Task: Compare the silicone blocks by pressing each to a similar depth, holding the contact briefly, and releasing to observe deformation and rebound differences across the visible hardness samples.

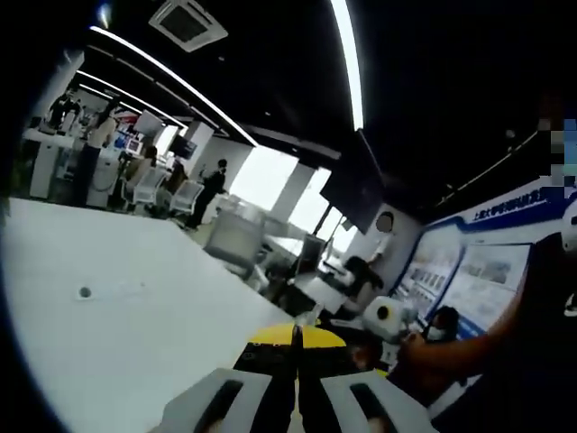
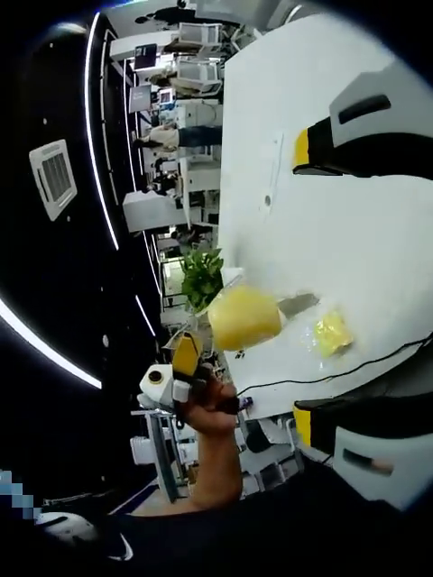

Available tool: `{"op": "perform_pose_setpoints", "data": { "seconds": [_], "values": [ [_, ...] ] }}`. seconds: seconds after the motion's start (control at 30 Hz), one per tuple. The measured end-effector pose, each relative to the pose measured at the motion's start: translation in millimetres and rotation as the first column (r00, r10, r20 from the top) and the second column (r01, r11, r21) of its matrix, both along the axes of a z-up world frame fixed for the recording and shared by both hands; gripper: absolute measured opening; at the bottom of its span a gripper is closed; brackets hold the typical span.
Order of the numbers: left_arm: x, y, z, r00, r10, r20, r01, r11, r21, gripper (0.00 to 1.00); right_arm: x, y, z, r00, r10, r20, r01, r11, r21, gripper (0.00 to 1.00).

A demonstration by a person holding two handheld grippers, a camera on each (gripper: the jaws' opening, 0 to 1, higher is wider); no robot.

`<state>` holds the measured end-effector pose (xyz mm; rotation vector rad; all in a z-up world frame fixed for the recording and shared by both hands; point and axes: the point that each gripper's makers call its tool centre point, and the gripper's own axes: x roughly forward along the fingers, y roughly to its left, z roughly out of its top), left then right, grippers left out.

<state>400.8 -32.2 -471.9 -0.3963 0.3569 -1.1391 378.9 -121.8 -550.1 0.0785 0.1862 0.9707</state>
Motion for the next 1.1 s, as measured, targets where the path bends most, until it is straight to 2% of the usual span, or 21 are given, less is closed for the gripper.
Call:
{"op": "perform_pose_setpoints", "data": {
  "seconds": [0.2, 0.3, 0.43, 0.53, 0.63, 0.8, 0.9, 0.97, 1.1],
  "values": [
    [-9.8, -2.1, 9.4, 1.000, -0.024, 0.003, 0.024, 0.999, -0.022, 0.00, 0.4, 16.7, 6.7, 0.997, 0.080, 0.017, -0.080, 0.996, 0.035, 0.96],
    [-13.6, -3.0, 12.2, 0.999, -0.036, 0.006, 0.036, 0.999, -0.022, 0.00, 1.6, 22.5, 10.3, 0.994, 0.106, 0.028, -0.107, 0.993, 0.046, 0.90],
    [-17.3, -4.3, 15.5, 0.999, -0.054, 0.009, 0.054, 0.998, -0.024, 0.00, 4.4, 32.8, 17.5, 0.988, 0.145, 0.045, -0.148, 0.986, 0.082, 0.88],
    [-18.3, -4.0, 17.8, 0.999, -0.054, 0.003, 0.054, 0.998, -0.044, 0.00, 2.6, 41.9, 20.2, 0.981, 0.193, 0.018, -0.194, 0.974, 0.118, 0.80],
    [-18.7, -3.9, 18.3, 0.999, -0.053, 0.000, 0.053, 0.997, -0.047, 0.00, 4.0, 48.0, 19.3, 0.978, 0.207, 0.018, -0.208, 0.970, 0.128, 0.79],
    [-21.5, -4.6, 21.0, 0.998, -0.060, -0.002, 0.059, 0.997, -0.053, 0.00, 0.5, 59.7, 24.1, 0.968, 0.249, 0.021, -0.249, 0.957, 0.147, 0.70],
    [-22.2, -4.3, 22.4, 0.998, -0.062, -0.002, 0.062, 0.997, -0.055, 0.00, 4.7, 65.3, 26.3, 0.965, 0.255, 0.068, -0.262, 0.957, 0.125, 0.69],
    [-23.3, -4.7, 22.9, 0.998, -0.066, 0.000, 0.066, 0.996, -0.053, 0.00, 1.4, 68.4, 32.6, 0.957, 0.284, 0.061, -0.290, 0.944, 0.158, 0.63],
    [-23.7, -4.9, 23.4, 0.998, -0.066, 0.000, 0.066, 0.996, -0.054, 0.00, 2.1, 70.6, 37.5, 0.951, 0.298, 0.084, -0.308, 0.940, 0.149, 0.57]
  ]
}}
